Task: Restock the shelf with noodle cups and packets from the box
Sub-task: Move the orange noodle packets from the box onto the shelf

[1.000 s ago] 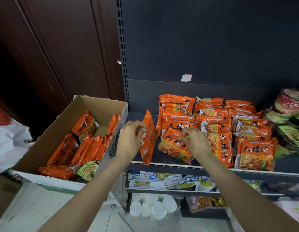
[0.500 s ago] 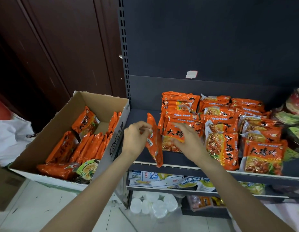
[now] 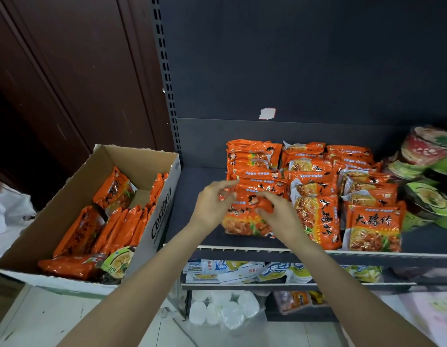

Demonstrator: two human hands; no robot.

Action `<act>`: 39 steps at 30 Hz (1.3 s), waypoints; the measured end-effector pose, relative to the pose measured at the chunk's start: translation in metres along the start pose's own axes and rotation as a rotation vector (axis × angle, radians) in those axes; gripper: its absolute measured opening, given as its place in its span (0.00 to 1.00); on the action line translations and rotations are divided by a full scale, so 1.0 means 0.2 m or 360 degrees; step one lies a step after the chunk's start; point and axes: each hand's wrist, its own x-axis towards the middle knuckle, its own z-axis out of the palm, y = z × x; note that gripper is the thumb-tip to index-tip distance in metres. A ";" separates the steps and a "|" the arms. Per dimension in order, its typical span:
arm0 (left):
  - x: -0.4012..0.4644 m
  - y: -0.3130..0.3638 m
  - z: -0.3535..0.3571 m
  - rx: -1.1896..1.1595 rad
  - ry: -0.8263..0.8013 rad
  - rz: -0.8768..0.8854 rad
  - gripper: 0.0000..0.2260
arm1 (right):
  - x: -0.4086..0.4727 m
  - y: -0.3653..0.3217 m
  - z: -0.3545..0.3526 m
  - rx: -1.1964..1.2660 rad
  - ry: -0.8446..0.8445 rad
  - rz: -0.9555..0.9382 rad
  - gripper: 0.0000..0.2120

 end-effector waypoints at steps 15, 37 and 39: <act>0.01 -0.14 0.20 0.0369 -0.0255 -0.0088 0.23 | -0.03 0.32 -0.06 -0.0395 0.0159 0.0062 0.23; -0.22 -0.32 -0.63 0.0964 0.0591 -0.0007 0.10 | 0.18 -0.45 0.50 -0.0198 -0.0026 -0.0536 0.12; -0.19 -0.45 -0.79 0.0919 0.0603 -0.0134 0.11 | 0.24 -0.55 0.64 -0.0198 -0.0088 -0.0544 0.12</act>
